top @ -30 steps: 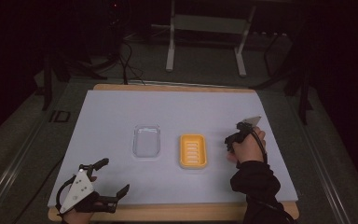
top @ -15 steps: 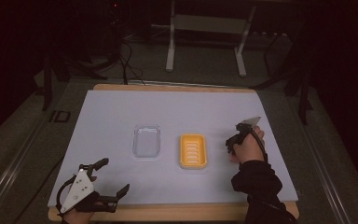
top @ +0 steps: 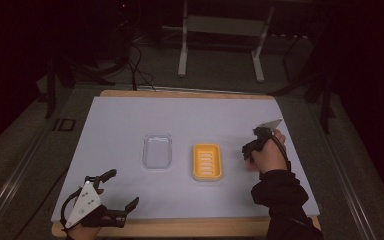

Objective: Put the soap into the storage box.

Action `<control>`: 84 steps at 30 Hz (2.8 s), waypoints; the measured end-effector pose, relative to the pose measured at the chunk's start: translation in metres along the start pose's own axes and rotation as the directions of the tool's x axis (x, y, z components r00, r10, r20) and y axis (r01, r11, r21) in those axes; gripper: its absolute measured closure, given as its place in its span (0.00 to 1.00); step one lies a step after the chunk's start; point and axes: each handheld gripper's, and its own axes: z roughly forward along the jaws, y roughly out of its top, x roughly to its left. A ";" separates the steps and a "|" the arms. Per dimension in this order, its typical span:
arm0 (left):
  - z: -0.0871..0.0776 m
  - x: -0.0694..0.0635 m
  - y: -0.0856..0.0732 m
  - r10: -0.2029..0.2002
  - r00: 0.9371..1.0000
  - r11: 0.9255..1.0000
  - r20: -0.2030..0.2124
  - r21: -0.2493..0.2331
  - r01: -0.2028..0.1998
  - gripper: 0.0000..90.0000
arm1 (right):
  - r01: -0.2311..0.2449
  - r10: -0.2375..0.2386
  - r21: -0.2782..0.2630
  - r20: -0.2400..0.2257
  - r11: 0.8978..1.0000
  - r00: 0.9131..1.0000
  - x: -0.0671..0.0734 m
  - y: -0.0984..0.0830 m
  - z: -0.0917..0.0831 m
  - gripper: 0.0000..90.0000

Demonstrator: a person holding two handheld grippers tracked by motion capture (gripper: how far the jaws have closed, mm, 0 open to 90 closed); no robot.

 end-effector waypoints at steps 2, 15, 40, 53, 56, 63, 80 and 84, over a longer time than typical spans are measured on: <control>0.000 0.000 0.000 -0.001 1.000 1.000 0.000 -0.001 0.001 0.00 | 0.003 -0.003 -0.017 -0.014 1.000 1.000 0.001 0.000 -0.007 0.42; 0.000 0.000 0.000 0.001 1.000 1.000 -0.001 -0.001 -0.001 0.00 | 0.053 -0.057 -0.072 -0.057 0.996 0.997 0.022 -0.007 -0.035 0.42; -0.001 0.000 0.000 0.006 1.000 1.000 0.000 0.000 -0.006 0.00 | 0.184 -0.200 -0.123 -0.143 0.975 0.969 0.099 -0.032 -0.060 0.42; -0.001 -0.001 0.000 0.013 1.000 1.000 -0.003 0.003 -0.013 0.00 | 0.187 -0.199 -0.087 -0.155 0.978 0.968 0.122 -0.039 -0.034 0.42; -0.001 -0.001 0.000 0.017 1.000 1.000 -0.002 0.006 -0.017 0.00 | 0.180 -0.189 -0.072 -0.152 0.981 0.970 0.124 -0.039 -0.026 0.42; -0.001 -0.001 0.000 0.018 1.000 1.000 -0.002 0.007 -0.018 0.00 | 0.174 -0.179 -0.049 -0.150 0.984 0.972 0.128 -0.038 -0.006 0.42; -0.001 -0.002 0.000 0.022 1.000 1.000 -0.002 0.008 -0.022 0.00 | 0.199 -0.198 0.008 -0.083 0.980 0.977 0.138 -0.035 0.020 0.42; -0.001 -0.002 0.000 0.022 1.000 1.000 -0.002 0.008 -0.022 0.00 | 0.198 -0.197 0.006 -0.092 0.980 0.976 0.140 -0.035 0.017 0.40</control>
